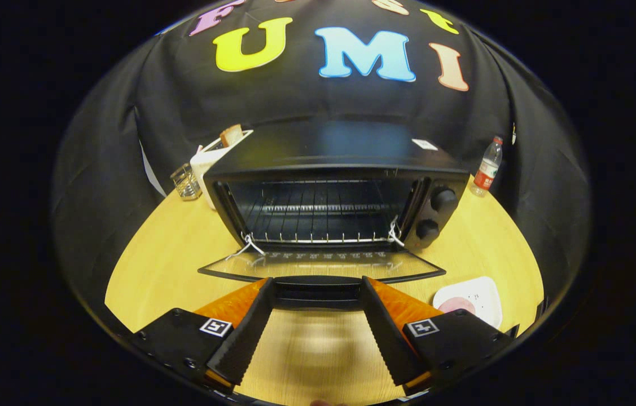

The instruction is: Open the toaster oven, put the food inside, and close the toaster oven door.

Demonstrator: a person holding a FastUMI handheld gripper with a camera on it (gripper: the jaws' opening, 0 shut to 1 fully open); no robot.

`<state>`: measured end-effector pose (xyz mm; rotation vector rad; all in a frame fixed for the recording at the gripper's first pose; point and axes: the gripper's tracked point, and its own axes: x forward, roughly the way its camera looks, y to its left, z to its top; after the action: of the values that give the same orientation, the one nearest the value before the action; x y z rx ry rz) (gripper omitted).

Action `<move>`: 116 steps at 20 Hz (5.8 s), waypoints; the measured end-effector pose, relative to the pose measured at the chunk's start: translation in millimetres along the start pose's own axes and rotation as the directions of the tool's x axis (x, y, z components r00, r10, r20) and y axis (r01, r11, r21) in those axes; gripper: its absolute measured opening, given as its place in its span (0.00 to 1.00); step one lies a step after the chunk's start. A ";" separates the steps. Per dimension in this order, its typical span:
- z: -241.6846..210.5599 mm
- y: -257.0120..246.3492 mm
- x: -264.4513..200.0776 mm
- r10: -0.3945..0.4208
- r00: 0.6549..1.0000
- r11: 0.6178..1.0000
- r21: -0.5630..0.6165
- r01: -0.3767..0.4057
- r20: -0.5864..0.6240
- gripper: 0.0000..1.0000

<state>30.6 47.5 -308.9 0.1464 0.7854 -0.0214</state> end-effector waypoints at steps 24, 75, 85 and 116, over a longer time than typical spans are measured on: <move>-15.3 -143.9 -79.4 -0.051 0.996 0.996 0.072 0.056 -0.077 0.98; -106.5 -322.2 16.3 0.232 0.789 0.928 0.374 -0.003 -0.569 0.02; -112.4 -305.6 -20.3 0.331 0.868 0.691 0.722 0.044 -0.370 0.02; -55.6 -108.3 -131.2 0.353 0.935 0.494 0.857 -0.149 -0.041 0.02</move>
<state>-109.3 -56.6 -268.5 1.2426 0.9080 -0.1118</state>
